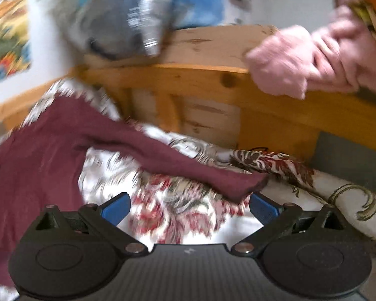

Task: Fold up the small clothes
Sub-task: 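Reach the right tool to the maroon sleeve cuff and close on it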

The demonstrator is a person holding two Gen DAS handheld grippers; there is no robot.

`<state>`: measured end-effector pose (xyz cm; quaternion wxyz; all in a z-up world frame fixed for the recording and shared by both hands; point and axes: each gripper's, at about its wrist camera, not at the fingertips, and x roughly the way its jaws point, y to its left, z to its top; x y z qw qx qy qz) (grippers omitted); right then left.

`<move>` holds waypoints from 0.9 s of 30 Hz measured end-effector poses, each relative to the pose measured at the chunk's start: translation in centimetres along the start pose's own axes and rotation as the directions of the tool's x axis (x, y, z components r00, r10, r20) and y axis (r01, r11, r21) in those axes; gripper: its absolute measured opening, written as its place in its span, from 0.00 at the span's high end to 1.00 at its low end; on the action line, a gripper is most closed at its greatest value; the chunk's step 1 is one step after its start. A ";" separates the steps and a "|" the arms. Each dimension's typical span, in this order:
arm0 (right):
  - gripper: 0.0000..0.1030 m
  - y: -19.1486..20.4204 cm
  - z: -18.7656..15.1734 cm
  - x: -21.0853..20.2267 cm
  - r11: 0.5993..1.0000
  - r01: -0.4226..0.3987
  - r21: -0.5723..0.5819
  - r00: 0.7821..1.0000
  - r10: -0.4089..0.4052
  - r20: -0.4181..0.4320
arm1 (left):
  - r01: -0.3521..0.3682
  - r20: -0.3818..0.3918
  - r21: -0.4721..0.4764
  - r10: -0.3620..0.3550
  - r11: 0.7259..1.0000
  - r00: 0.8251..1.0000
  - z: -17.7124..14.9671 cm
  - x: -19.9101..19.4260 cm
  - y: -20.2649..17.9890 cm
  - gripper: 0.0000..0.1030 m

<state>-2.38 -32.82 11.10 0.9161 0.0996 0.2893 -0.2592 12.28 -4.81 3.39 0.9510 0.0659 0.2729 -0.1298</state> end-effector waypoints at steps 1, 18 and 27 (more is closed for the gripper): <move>0.00 -0.4 0.4 0.7 0.999 0.006 0.051 1.000 -0.006 -0.006 | 0.001 0.010 -0.007 -0.001 1.000 1.000 0.2 0.5 0.2 0.01; 0.00 -4.8 0.3 4.2 0.855 0.143 0.499 0.988 -0.151 -0.023 | -0.101 0.033 -0.208 0.110 0.973 0.993 -3.3 5.0 7.7 0.01; 0.42 -3.6 1.0 6.7 0.845 0.325 0.424 0.944 -0.318 -0.089 | -0.067 0.021 -0.164 0.072 0.984 0.997 -4.4 5.7 7.1 0.01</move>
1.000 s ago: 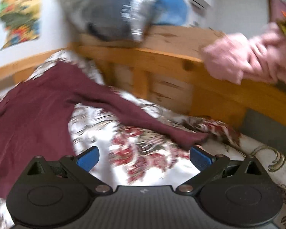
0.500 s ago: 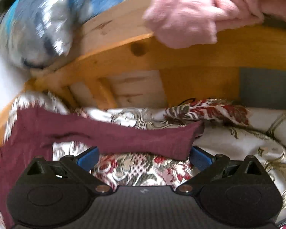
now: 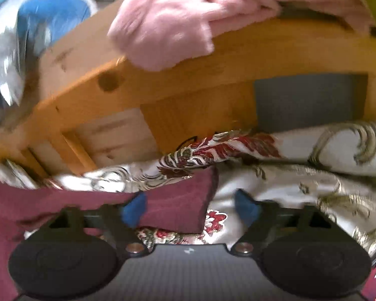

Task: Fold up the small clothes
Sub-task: 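Reach the right tool to the maroon sleeve cuff and close on it, then carry the held sleeve across the shirt body and open the right tool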

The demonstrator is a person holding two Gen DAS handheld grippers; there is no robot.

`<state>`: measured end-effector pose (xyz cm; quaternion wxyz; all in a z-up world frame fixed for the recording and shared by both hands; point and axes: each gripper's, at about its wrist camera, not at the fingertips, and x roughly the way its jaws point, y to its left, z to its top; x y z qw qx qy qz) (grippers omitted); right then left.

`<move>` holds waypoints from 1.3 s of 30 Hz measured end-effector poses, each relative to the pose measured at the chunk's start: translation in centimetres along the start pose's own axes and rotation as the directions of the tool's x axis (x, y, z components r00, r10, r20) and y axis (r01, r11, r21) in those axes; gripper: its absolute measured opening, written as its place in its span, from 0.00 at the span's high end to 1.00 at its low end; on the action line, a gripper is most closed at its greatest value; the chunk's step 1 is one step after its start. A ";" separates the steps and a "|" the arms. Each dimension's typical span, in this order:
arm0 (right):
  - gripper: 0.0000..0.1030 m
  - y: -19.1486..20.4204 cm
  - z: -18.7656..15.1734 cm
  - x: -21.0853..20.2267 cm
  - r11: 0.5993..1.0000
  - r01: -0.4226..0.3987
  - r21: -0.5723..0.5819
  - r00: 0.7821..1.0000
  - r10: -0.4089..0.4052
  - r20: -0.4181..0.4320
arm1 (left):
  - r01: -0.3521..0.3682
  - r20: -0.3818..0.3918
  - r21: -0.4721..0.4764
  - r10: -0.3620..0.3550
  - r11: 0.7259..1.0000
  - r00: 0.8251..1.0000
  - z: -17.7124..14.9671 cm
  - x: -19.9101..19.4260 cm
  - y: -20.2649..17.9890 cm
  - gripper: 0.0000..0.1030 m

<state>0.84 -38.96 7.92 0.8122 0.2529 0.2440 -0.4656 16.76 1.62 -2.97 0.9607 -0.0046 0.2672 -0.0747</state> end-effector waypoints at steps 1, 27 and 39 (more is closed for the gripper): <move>0.63 0.4 -0.1 0.3 1.000 0.011 -0.021 1.000 -0.011 -0.001 | 0.003 -0.001 0.003 -0.003 1.000 1.000 0.0 0.0 0.0 0.01; 0.90 24.8 -16.6 -16.3 -0.070 -0.502 -0.862 0.491 0.798 -0.351 | -0.118 0.050 -0.175 0.129 0.977 0.990 1.7 -1.3 6.2 0.01; 0.09 21.4 -15.4 -12.4 -0.020 -0.637 -0.770 0.534 0.708 -0.461 | -0.107 0.027 -0.277 0.119 0.955 0.993 1.7 0.0 8.5 0.01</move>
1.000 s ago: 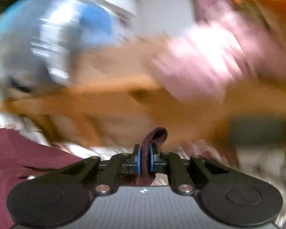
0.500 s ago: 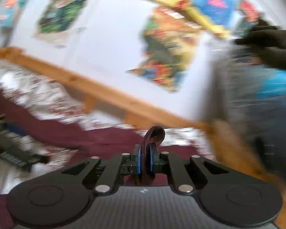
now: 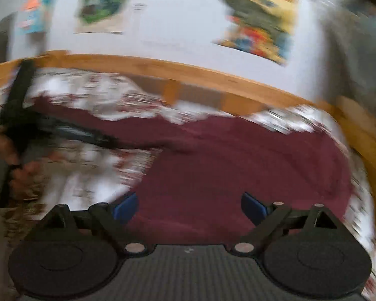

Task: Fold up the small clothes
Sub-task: 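Carry the held sleeve across the shirt body and open the right tool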

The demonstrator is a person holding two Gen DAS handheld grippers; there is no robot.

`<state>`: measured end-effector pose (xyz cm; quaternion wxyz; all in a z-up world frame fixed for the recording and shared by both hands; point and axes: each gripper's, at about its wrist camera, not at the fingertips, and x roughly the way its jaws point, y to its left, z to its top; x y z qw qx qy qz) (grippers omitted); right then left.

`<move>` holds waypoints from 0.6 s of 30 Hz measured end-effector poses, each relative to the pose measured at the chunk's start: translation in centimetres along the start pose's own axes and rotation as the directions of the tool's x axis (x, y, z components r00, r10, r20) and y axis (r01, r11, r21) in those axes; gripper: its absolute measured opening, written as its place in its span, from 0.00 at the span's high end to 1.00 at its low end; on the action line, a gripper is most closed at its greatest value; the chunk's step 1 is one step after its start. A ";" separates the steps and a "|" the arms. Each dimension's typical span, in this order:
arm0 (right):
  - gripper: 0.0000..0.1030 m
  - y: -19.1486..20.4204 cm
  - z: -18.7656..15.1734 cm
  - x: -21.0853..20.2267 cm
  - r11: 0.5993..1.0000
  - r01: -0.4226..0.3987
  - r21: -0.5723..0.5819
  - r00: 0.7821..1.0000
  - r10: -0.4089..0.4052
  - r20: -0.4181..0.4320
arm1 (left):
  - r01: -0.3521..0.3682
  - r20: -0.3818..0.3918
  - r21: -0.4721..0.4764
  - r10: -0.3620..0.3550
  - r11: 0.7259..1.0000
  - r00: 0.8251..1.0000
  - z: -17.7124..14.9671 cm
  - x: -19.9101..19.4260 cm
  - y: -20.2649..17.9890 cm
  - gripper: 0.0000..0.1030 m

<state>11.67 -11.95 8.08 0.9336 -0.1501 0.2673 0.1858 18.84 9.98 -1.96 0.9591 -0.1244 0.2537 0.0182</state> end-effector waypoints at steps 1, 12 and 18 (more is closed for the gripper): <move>0.09 -1.6 -0.1 0.0 0.998 0.033 0.044 0.999 -0.033 -0.016 | 0.020 0.002 -0.004 -0.020 1.000 1.000 -0.1 0.0 -0.1 0.01; 0.36 -21.1 1.0 6.6 0.833 0.351 0.427 0.934 -0.280 -0.222 | 0.265 -0.105 0.146 -0.251 0.953 0.962 -3.0 2.6 -4.5 0.01; 0.77 -25.5 0.0 9.6 0.765 0.261 0.589 0.963 -0.169 -0.208 | 0.320 -0.138 0.212 -0.295 0.924 0.945 -4.0 4.3 -6.4 0.01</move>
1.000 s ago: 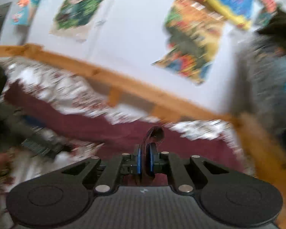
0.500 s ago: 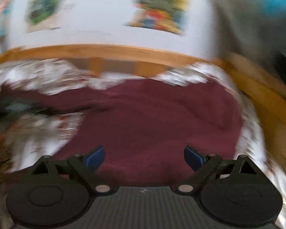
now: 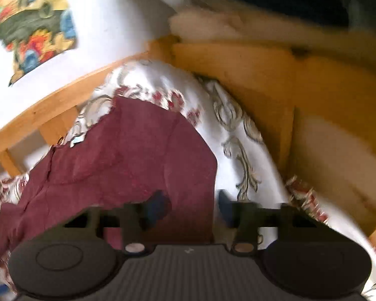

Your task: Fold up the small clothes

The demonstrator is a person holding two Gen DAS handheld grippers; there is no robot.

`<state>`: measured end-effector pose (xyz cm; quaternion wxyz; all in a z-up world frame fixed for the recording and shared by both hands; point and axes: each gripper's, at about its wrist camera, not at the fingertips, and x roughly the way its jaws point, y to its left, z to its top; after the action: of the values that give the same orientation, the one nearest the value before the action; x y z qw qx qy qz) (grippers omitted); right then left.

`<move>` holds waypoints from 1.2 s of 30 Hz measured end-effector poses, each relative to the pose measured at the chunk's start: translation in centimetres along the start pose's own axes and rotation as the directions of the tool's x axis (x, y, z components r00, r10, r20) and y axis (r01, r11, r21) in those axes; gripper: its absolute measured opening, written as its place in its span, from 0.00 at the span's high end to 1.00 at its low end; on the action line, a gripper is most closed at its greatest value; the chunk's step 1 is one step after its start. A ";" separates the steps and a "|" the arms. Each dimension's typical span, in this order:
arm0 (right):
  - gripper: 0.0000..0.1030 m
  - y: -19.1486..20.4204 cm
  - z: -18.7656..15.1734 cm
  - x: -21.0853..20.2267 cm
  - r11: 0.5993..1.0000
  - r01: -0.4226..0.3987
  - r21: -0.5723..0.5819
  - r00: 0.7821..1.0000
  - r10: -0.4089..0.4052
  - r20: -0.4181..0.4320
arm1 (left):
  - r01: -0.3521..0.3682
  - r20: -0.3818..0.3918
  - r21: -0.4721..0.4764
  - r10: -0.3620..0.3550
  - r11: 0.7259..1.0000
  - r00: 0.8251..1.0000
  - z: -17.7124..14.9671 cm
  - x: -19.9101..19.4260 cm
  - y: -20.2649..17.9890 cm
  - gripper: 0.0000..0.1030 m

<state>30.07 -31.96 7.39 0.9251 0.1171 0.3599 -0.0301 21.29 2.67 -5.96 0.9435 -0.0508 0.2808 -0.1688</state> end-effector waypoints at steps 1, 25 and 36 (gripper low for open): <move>0.91 -0.2 0.0 0.4 1.000 0.011 0.004 1.000 -0.011 0.001 | 0.003 -0.018 0.003 -0.003 1.000 1.000 -0.2 0.3 -0.1 0.01; 0.51 -1.1 -5.6 -4.7 0.990 0.121 -0.079 0.992 -0.124 -0.032 | -0.066 -0.100 0.139 0.081 0.988 0.992 -2.1 2.0 -2.1 0.00; 0.92 -5.5 -6.9 -5.3 0.843 -0.196 0.502 0.979 0.138 0.150 | -0.066 -0.104 0.110 0.078 0.992 0.992 -2.0 2.3 -1.6 0.00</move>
<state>20.81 -35.82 4.95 0.8775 0.3887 0.2764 -0.0508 21.48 0.39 -8.53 0.9338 0.0189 0.3234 -0.1517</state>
